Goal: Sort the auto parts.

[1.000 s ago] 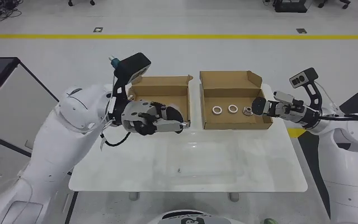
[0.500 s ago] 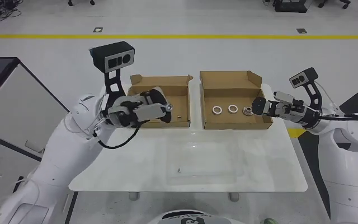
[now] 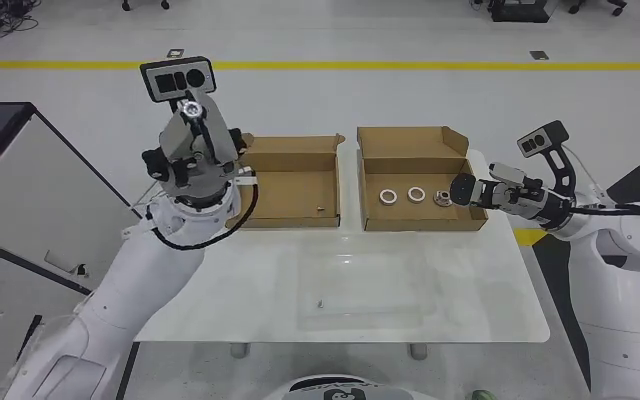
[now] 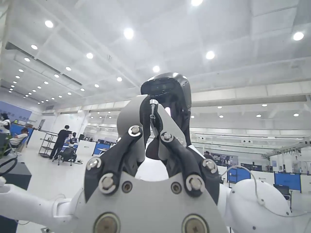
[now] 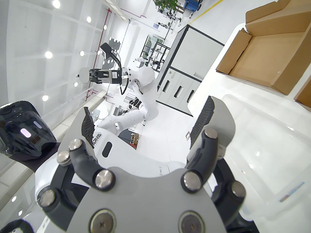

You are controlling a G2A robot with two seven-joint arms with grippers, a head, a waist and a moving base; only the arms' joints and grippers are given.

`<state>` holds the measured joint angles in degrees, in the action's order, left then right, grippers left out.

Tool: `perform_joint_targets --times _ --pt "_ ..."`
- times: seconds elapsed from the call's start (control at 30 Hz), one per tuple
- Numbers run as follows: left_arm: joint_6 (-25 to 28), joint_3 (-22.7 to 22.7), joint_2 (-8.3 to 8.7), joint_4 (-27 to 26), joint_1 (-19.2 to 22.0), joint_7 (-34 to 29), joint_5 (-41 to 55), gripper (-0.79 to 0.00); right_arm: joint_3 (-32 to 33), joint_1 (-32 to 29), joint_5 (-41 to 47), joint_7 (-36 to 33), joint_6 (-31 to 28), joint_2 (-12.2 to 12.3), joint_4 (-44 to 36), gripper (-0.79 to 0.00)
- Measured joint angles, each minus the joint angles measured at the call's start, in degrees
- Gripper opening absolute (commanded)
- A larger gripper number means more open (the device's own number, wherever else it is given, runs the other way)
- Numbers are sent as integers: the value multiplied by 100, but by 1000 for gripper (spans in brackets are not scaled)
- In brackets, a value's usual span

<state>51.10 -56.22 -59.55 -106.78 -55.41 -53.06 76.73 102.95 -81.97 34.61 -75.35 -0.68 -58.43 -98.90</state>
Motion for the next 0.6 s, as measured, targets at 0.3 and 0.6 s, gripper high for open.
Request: perform_joint_targets --times 0.3,0.6 --pt "-188 -345 -85 333 -87 -194 -1070 -785 0 0 0 0 0 0 0 0" --pt "-295 -650 -105 223 -208 -5 -2636 -785 0 0 0 0 0 0 0 0"
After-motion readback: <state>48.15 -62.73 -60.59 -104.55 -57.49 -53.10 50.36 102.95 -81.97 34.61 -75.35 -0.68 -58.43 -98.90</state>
